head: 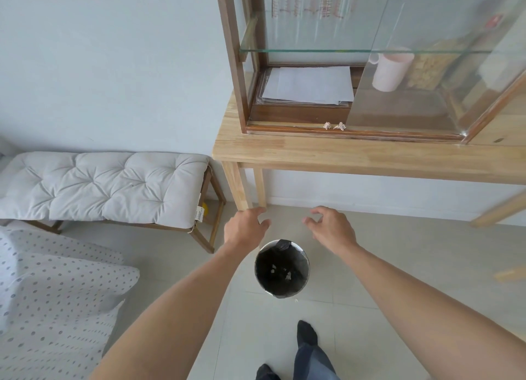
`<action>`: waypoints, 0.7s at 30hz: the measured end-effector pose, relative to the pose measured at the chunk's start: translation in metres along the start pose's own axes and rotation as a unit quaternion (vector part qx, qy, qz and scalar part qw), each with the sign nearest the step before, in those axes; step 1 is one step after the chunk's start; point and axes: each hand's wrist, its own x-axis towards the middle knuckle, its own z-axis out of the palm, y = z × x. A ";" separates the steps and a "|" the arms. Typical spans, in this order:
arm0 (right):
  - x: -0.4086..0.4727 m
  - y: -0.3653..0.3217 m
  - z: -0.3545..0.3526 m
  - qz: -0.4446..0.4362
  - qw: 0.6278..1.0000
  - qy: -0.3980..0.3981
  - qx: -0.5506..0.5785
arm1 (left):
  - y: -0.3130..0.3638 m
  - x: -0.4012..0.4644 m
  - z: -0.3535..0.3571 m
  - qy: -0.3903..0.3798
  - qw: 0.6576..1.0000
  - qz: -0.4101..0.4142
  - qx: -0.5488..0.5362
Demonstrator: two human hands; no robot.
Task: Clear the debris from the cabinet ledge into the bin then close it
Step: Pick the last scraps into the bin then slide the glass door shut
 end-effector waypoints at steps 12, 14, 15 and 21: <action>-0.025 -0.052 -0.055 -0.040 0.994 0.086 0.050 | 0.035 0.001 -0.074 0.061 0.994 0.086 -0.002; -0.026 -0.060 -0.066 -0.046 0.993 0.100 0.052 | 0.042 0.004 -0.085 0.069 0.993 0.097 0.003; -0.027 -0.063 -0.071 -0.050 0.992 0.107 0.053 | 0.045 0.006 -0.089 0.074 0.992 0.102 0.002; -0.021 -0.075 -0.097 -0.064 0.987 0.131 0.070 | 0.064 0.020 -0.105 0.099 0.988 0.120 -0.011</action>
